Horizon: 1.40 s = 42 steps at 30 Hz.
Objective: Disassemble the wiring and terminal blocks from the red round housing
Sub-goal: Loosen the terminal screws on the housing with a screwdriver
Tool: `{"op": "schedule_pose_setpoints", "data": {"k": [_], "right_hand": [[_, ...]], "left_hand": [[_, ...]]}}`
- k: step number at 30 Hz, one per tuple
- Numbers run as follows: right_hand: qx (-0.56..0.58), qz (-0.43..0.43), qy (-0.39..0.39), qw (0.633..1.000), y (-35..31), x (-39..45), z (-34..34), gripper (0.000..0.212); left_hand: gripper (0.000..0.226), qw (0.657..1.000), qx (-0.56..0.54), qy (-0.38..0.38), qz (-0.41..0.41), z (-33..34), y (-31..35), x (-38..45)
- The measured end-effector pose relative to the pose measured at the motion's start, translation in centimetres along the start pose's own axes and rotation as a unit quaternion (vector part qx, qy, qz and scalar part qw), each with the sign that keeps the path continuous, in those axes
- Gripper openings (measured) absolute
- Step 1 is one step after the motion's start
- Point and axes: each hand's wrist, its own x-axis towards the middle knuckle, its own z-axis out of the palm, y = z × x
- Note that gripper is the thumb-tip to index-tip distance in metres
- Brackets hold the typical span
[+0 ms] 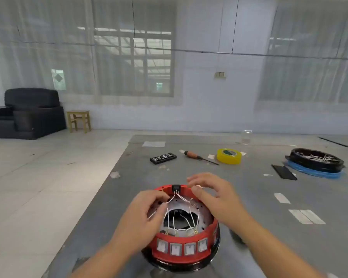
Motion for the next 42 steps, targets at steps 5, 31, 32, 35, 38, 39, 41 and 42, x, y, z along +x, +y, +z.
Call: {"op": "schedule_pose_setpoints", "data": {"k": [5, 31, 32, 35, 38, 39, 41, 42], "right_hand": [[-0.007, 0.114, 0.089, 0.989, 4.3, -1.6, 3.6, 0.016], [-0.098, 0.18, 0.05, 0.977, 5.8, -3.4, 5.5, 0.056], [-0.098, 0.185, 0.055, 0.976, 5.9, -3.4, 5.6, 0.06], [-0.052, 0.214, 0.09, 0.971, 6.5, -3.0, 5.6, 0.066], [-0.016, 0.252, 0.11, 0.961, 7.4, -2.3, 5.6, 0.065], [-0.013, 0.266, 0.1, 0.959, 7.6, -2.2, 5.7, 0.068], [-0.014, 0.278, 0.081, 0.957, 7.9, -2.1, 5.8, 0.069], [-0.009, 0.282, 0.076, 0.956, 8.0, -2.0, 5.7, 0.067]], "left_hand": [[0.026, 1.0, -0.005, 0.027, 0.012, 2.3, -1.9, 0.0], [0.036, 0.994, 0.067, -0.078, -0.047, 0.7, -5.2, -0.9], [0.037, 0.994, 0.055, -0.082, -0.055, 0.6, -5.3, -0.8], [0.044, 0.993, 0.007, -0.08, -0.084, 0.6, -5.6, -0.8], [0.062, 0.987, -0.06, -0.051, -0.142, 0.8, -5.7, -0.8], [0.066, 0.983, -0.084, -0.045, -0.16, 0.9, -5.7, -0.8], [0.071, 0.973, -0.128, -0.046, -0.186, 1.2, -5.9, -0.8], [0.073, 0.97, -0.14, -0.047, -0.194, 1.2, -6.1, -0.9]]}}
